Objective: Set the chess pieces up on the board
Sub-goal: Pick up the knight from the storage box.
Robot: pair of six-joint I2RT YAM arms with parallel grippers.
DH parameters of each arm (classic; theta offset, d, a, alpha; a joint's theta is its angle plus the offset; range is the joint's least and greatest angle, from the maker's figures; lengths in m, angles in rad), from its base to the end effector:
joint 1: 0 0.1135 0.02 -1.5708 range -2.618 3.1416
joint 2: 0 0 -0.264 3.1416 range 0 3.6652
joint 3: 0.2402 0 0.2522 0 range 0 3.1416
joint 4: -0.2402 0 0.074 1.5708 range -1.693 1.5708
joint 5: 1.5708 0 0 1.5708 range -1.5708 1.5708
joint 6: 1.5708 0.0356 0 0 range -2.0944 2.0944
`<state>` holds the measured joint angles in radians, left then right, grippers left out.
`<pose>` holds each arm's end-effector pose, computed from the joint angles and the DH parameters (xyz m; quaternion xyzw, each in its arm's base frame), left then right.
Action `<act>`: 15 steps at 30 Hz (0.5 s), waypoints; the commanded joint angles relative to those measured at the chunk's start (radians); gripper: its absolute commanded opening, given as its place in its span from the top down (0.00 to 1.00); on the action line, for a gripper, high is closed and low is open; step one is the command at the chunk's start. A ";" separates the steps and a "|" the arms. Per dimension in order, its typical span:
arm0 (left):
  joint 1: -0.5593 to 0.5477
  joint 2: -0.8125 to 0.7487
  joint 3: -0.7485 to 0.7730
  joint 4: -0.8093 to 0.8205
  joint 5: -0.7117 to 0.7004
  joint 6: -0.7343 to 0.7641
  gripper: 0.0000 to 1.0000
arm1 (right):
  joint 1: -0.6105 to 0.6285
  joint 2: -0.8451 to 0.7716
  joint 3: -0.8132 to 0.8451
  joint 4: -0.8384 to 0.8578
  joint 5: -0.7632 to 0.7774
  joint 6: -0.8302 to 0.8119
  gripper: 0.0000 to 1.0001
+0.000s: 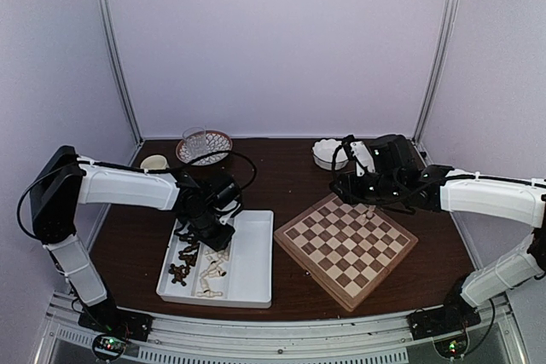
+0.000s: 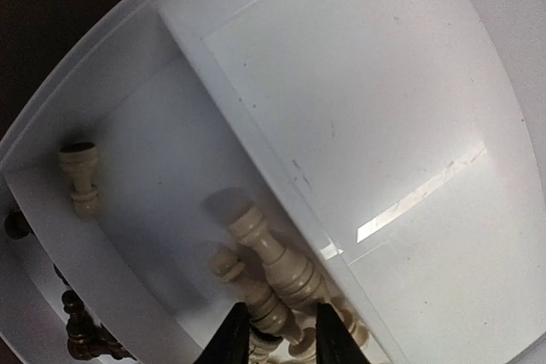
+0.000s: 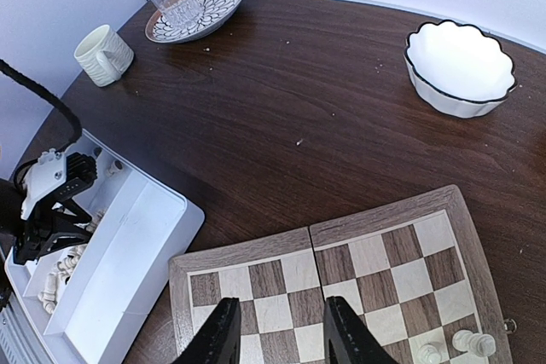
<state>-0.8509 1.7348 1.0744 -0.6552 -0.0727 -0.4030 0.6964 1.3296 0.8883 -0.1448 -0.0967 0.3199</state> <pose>0.2136 -0.2397 0.1651 0.2156 0.9675 -0.0454 0.1241 0.2243 0.1920 0.2590 -0.1872 0.8604 0.2669 0.3918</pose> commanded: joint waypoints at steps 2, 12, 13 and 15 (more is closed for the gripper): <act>0.017 0.057 0.022 0.020 0.051 0.003 0.74 | 0.003 -0.012 -0.009 0.015 0.002 0.000 0.64; 0.033 0.077 0.028 -0.001 -0.007 -0.002 0.70 | 0.005 -0.018 -0.011 0.015 -0.004 0.002 0.64; 0.033 0.077 0.029 -0.006 -0.019 -0.002 0.70 | 0.005 -0.016 -0.010 0.015 -0.003 0.001 0.64; 0.033 0.078 0.033 -0.017 -0.057 -0.003 0.71 | 0.005 -0.016 -0.011 0.015 -0.003 0.001 0.64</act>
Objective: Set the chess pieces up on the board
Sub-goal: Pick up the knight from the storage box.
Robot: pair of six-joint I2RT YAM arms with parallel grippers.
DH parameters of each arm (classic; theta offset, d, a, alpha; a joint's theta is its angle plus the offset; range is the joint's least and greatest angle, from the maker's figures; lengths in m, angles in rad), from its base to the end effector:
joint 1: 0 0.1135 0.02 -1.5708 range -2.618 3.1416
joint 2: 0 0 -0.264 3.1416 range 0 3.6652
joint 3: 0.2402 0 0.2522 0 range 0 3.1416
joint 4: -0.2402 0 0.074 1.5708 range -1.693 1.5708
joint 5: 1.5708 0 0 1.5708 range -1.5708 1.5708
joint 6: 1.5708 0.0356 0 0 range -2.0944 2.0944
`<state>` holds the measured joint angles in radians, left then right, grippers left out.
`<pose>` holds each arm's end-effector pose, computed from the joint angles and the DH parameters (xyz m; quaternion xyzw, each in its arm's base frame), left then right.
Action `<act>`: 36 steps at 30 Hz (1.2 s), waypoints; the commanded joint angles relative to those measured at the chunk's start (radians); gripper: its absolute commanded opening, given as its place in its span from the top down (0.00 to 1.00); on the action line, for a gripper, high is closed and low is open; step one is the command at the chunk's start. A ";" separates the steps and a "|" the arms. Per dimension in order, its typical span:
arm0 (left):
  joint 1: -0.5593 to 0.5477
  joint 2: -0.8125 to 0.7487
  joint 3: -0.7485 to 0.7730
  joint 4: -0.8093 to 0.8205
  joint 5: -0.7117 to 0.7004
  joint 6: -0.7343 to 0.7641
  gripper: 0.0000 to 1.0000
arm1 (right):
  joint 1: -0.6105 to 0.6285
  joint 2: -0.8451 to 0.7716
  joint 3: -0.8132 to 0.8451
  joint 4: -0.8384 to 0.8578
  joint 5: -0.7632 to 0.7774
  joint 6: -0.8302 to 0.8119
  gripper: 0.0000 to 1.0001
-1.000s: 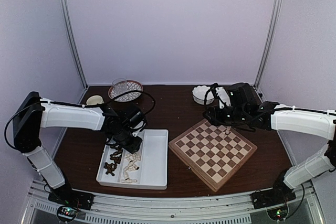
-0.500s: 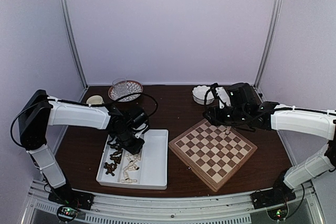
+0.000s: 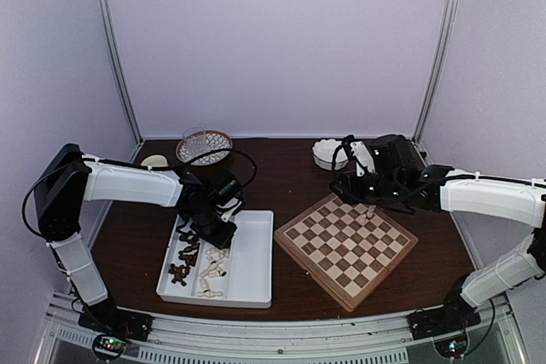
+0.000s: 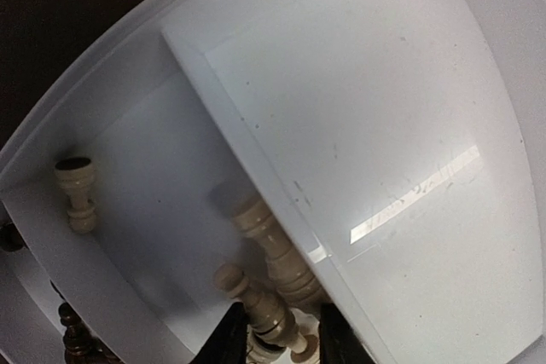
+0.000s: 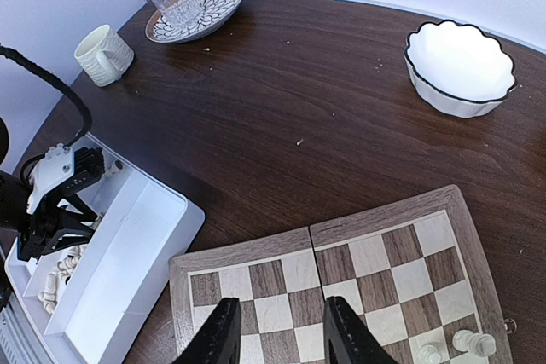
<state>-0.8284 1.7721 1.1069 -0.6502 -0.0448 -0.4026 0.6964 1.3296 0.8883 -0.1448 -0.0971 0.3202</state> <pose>0.2244 -0.2423 0.1622 0.2067 0.9698 -0.0554 0.1168 0.2243 0.1920 0.2590 -0.1871 0.8604 0.2671 0.3916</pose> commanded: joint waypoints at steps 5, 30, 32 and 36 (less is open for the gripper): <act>0.011 -0.003 -0.013 -0.020 -0.133 -0.005 0.74 | 0.005 -0.021 -0.012 0.014 -0.003 0.000 0.64; 0.010 -0.010 -0.017 -0.040 -0.112 -0.012 0.70 | 0.005 -0.027 -0.016 0.015 0.002 -0.003 0.64; 0.011 0.000 -0.012 -0.044 -0.106 -0.008 0.70 | 0.004 -0.028 -0.016 0.014 0.002 -0.002 0.64; 0.011 0.025 0.003 -0.067 -0.107 -0.002 0.70 | 0.005 -0.030 -0.016 0.014 0.003 -0.003 0.64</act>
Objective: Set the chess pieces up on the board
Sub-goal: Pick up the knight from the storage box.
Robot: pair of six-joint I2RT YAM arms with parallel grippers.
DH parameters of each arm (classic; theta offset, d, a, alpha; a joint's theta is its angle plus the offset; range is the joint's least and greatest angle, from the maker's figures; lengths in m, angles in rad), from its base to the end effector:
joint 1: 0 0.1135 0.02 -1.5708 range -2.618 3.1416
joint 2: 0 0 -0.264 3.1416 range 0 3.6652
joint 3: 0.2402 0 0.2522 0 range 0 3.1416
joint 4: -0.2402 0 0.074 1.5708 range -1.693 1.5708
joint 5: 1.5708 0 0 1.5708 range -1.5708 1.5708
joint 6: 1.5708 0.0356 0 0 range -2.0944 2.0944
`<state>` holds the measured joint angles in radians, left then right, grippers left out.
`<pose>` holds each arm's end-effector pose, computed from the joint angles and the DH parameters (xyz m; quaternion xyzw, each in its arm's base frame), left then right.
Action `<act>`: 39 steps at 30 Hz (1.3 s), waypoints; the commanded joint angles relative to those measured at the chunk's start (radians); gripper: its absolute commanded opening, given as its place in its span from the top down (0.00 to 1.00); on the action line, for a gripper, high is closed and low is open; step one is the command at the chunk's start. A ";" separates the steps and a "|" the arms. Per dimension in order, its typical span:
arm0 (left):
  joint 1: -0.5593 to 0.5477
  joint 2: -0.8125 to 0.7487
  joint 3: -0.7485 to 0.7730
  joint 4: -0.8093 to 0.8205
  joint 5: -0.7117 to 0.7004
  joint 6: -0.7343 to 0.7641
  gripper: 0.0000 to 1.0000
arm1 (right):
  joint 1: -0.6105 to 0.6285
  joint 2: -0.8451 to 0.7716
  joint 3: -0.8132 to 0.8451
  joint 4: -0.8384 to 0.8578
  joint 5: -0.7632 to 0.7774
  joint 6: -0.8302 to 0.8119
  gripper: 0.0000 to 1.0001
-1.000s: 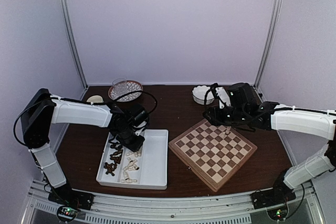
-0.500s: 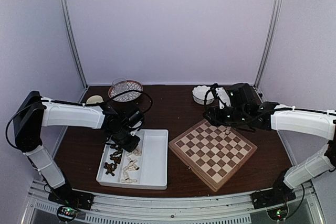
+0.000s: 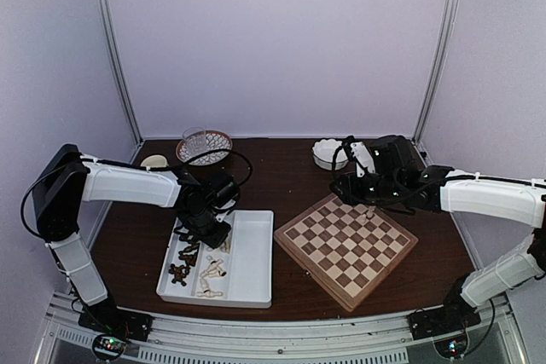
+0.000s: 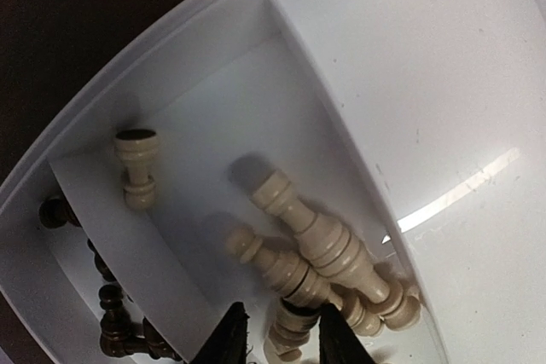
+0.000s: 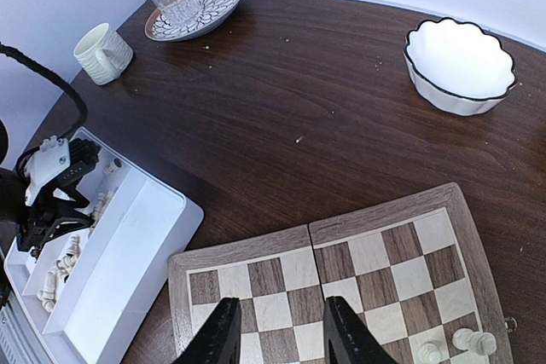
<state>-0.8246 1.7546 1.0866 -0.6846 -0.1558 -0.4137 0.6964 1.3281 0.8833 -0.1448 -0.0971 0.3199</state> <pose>0.2222 -0.2322 0.1618 0.1939 0.9719 0.0000 0.1333 0.2237 0.1915 0.2577 -0.1873 0.8612 0.2664 0.3903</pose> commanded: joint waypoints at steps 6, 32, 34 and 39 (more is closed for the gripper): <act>0.007 0.075 0.038 -0.051 0.006 0.013 0.72 | 0.004 -0.029 -0.011 0.013 0.003 -0.002 0.64; -0.050 -0.050 0.025 -0.028 -0.083 0.044 0.70 | 0.005 -0.012 -0.010 0.017 0.011 -0.008 0.64; -0.051 -0.040 0.027 -0.029 -0.089 0.046 0.72 | 0.005 -0.016 -0.011 0.017 0.011 -0.008 0.64; -0.047 -0.024 0.028 -0.036 -0.122 0.053 0.73 | 0.005 -0.019 -0.017 0.022 0.007 -0.005 0.64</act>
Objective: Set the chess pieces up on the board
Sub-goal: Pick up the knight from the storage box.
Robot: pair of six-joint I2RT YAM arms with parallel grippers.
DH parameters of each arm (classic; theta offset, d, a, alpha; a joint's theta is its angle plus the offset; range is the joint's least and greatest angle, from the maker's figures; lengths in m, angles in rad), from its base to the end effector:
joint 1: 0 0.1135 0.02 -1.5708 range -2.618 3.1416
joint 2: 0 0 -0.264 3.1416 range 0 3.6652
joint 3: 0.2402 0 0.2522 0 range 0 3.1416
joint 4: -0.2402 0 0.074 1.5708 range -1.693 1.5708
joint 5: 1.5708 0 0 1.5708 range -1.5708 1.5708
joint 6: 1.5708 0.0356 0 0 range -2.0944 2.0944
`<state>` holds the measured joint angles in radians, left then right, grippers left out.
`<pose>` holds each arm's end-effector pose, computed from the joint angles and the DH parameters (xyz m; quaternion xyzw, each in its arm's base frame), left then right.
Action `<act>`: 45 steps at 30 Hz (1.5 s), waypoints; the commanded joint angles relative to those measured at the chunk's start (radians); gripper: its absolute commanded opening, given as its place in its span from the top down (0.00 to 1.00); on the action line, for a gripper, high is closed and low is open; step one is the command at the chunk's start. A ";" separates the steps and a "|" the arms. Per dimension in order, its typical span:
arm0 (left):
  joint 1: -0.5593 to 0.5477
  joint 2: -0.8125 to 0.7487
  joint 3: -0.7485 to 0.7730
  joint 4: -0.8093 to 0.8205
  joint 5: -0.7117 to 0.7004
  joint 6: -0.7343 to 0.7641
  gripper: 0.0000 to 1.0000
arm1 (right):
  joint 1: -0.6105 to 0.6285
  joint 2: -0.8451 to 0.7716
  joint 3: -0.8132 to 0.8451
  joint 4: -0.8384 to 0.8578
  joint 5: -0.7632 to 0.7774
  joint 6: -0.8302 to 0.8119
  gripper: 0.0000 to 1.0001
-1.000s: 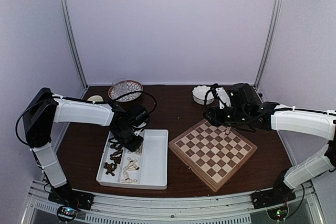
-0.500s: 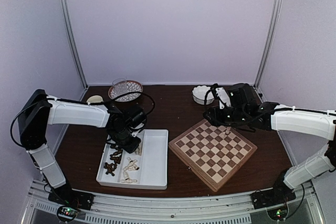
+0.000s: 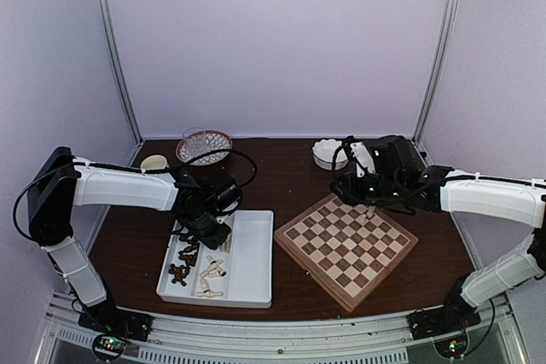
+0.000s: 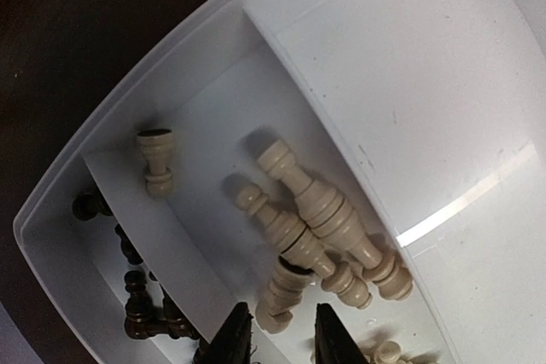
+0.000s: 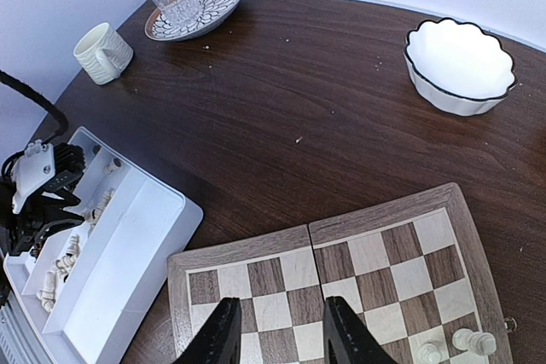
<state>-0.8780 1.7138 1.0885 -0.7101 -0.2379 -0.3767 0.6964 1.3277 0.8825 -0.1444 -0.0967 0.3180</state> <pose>0.2087 -0.2383 0.1745 0.2311 0.9587 0.0270 0.1636 0.2236 0.1914 0.2575 -0.1881 0.8610 0.2658 0.3907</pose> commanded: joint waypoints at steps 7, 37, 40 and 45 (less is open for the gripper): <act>0.016 0.079 0.047 -0.026 -0.040 0.028 0.73 | 0.005 -0.010 -0.015 0.024 -0.001 -0.001 0.64; 0.022 -0.264 -0.128 0.184 0.043 0.007 0.85 | 0.022 -0.016 -0.024 0.048 -0.039 -0.007 0.65; 0.023 -0.275 -0.131 0.197 0.062 -0.002 0.86 | 0.032 -0.012 -0.022 0.058 -0.055 -0.016 0.65; 0.022 -0.353 -0.198 0.337 0.204 -0.021 0.86 | 0.081 -0.025 -0.041 0.135 -0.140 -0.048 0.65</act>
<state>-0.8627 1.4326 0.9394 -0.5194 -0.1585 -0.3733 0.7353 1.3277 0.8619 -0.0948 -0.1581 0.3065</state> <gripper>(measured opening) 0.149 0.353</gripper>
